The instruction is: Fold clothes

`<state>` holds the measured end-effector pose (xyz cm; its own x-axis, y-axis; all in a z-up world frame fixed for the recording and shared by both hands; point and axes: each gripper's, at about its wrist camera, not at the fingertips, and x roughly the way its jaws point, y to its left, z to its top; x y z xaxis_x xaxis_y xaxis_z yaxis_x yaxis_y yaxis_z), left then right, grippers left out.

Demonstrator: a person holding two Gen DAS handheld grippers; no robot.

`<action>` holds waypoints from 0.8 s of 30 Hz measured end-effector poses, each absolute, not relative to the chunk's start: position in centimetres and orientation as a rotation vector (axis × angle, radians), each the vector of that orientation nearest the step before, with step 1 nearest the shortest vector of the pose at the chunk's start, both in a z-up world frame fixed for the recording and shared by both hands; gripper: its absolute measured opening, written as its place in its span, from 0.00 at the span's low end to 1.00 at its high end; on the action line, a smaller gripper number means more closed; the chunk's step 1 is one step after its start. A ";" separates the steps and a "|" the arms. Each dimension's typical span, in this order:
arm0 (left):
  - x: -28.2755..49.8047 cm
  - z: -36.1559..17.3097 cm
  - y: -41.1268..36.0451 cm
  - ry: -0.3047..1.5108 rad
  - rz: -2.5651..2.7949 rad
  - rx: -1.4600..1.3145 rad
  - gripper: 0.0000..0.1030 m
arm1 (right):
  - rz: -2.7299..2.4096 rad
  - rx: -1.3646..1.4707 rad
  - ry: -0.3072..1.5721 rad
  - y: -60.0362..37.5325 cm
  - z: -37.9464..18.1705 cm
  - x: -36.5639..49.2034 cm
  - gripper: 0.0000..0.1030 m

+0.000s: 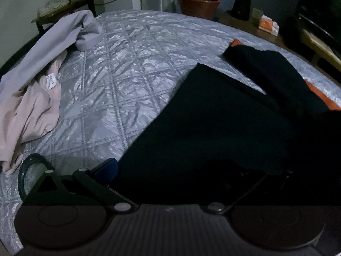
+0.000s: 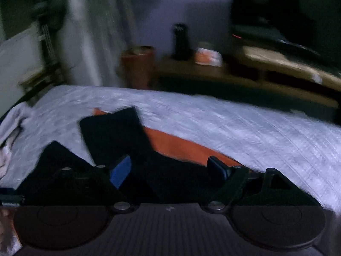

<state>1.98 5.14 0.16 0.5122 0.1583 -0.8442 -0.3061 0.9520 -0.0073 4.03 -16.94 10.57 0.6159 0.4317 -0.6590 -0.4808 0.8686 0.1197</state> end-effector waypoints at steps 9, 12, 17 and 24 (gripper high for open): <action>2.0 0.3 6.5 1.013 0.289 -0.218 0.99 | 0.515 -0.172 0.980 -8.5 5.4 10.0 0.60; 1.9 0.3 6.5 1.018 0.283 -0.220 0.99 | 0.506 -0.192 0.957 -8.6 4.7 9.9 0.53; 1.9 0.3 6.4 1.020 0.280 -0.221 0.99 | 0.490 -0.131 0.831 -10.0 7.3 9.3 0.00; 1.7 0.5 7.0 1.021 0.291 -0.237 0.99 | 0.496 -0.126 0.696 -12.5 11.4 4.0 0.14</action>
<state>1.74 7.04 0.49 0.4897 0.1273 -0.8625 -0.3464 0.9362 -0.0585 4.03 -12.53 11.44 0.6568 0.3954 -0.6421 -0.4779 0.8769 0.0512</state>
